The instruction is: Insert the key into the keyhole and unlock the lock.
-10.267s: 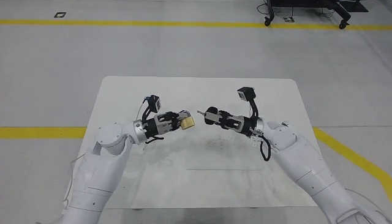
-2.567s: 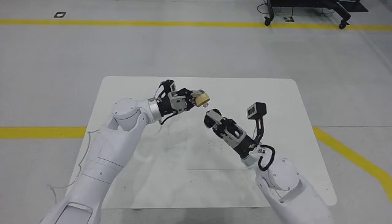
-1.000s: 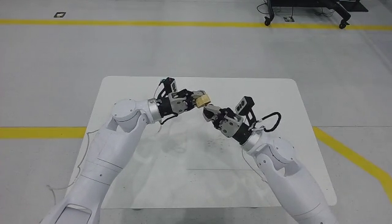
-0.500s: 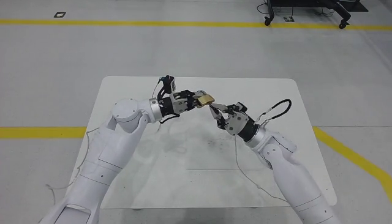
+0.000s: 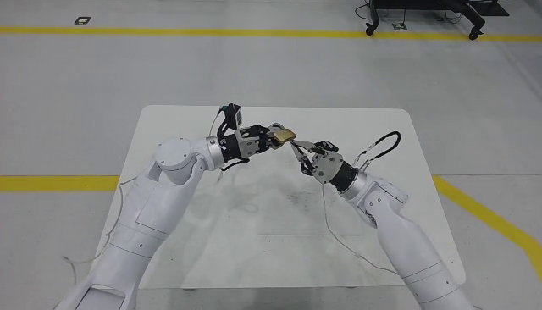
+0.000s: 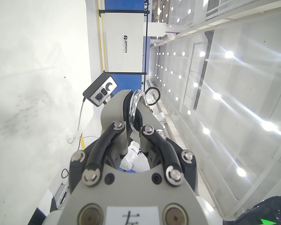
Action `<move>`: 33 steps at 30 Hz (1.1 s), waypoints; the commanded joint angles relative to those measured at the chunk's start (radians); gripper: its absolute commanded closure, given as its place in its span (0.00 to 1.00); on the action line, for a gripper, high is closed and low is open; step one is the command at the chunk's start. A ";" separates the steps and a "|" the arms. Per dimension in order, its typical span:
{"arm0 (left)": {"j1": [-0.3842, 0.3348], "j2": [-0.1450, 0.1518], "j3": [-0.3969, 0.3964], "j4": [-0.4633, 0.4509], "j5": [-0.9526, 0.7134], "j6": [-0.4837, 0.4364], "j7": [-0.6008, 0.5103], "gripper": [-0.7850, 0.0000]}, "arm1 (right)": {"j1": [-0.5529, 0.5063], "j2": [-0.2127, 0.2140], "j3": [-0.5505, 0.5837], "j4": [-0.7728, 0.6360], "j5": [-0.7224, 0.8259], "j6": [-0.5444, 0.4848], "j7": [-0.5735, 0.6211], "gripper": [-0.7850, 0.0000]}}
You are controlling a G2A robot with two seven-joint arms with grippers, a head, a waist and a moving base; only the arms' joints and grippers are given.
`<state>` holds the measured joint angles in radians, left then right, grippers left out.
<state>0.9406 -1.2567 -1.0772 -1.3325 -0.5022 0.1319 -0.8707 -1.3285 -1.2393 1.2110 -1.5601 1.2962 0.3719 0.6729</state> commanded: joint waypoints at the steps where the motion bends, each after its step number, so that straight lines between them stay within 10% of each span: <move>1: 0.001 0.001 -0.003 -0.002 0.001 0.000 0.005 1.00 | 0.001 0.000 -0.001 0.003 -0.001 0.002 0.016 0.27; 6: 0.006 0.002 -0.011 -0.007 -0.008 -0.005 0.009 1.00 | -0.004 0.003 0.001 -0.007 -0.058 -0.033 0.045 0.00; 24: 0.007 0.003 0.004 -0.022 0.023 0.000 -0.003 1.00 | -0.219 0.070 0.261 -0.226 -0.616 -0.310 0.081 0.00; 33: -0.016 0.008 0.082 -0.058 0.243 0.026 -0.020 1.00 | -0.361 0.088 0.463 -0.318 -0.635 -0.356 0.033 0.00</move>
<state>0.9292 -1.2489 -1.0098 -1.3860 -0.3033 0.1509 -0.8792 -1.6921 -1.1513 1.6793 -1.8797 0.6620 0.0153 0.7047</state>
